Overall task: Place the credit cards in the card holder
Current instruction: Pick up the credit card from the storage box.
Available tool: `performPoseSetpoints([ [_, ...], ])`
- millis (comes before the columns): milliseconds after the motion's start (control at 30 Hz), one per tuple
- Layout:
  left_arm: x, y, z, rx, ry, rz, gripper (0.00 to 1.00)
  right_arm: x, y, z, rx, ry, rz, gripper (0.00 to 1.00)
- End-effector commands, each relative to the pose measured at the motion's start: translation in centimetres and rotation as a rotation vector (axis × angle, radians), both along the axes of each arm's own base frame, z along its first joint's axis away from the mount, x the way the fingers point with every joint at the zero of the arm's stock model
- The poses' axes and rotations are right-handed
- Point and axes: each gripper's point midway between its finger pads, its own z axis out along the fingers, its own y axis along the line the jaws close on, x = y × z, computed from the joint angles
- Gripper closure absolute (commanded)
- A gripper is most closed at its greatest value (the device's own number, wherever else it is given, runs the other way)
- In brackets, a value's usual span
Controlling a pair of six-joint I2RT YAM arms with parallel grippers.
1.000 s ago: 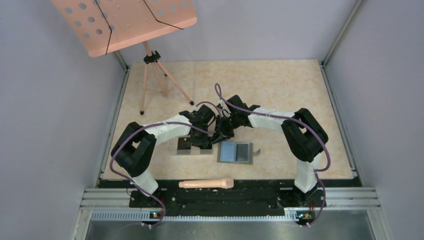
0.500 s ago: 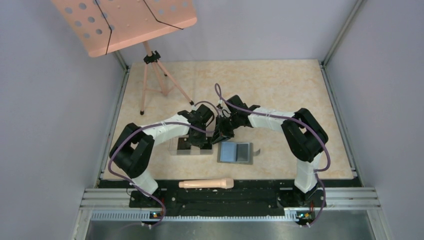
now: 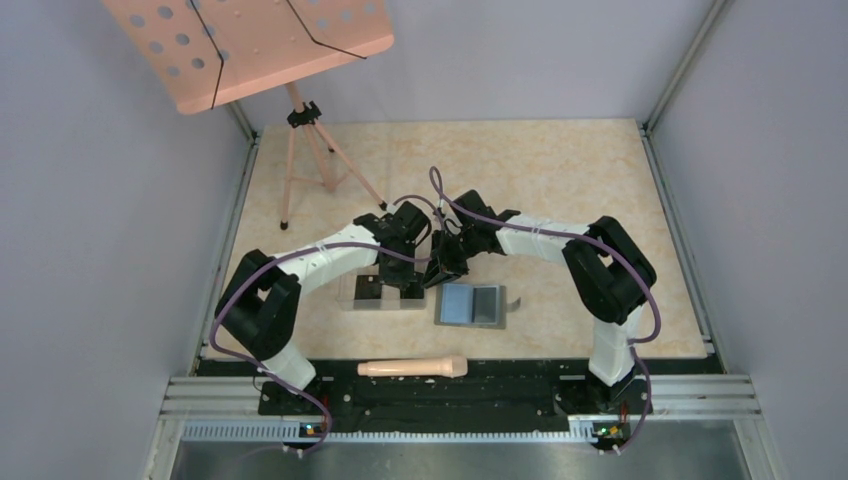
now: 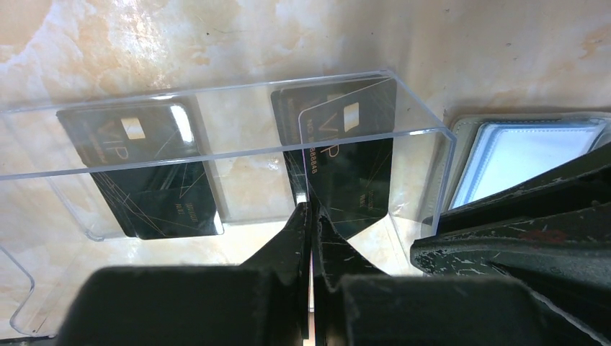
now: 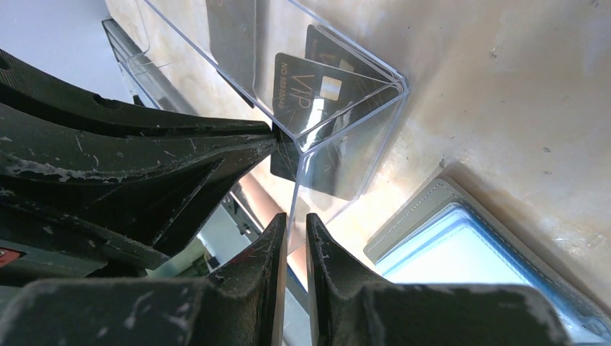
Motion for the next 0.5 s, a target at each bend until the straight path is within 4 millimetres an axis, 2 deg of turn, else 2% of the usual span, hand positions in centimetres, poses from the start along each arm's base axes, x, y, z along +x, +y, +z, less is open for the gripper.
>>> performPoseSetpoints([
  [0,0.6,-1.3,1.8,-0.056,-0.038,-0.020,0.99,-1.0,0.5,-0.3,0.014,0.005,0.036,0.87],
  [233,0.5,-3.4,3.3,-0.204,-0.063,-0.035,0.81,-1.0,0.5,-0.4,0.013,0.006,0.036,0.86],
  [333,0.4,-3.7,3.5,-0.237,-0.070,-0.033,0.78,-1.0,0.5,-0.4,0.012,0.007,0.035,0.87],
  [467,0.0,-3.6,2.3,-0.222,-0.031,-0.033,0.78,-1.0,0.5,-0.4,0.012,0.006,0.036,0.86],
])
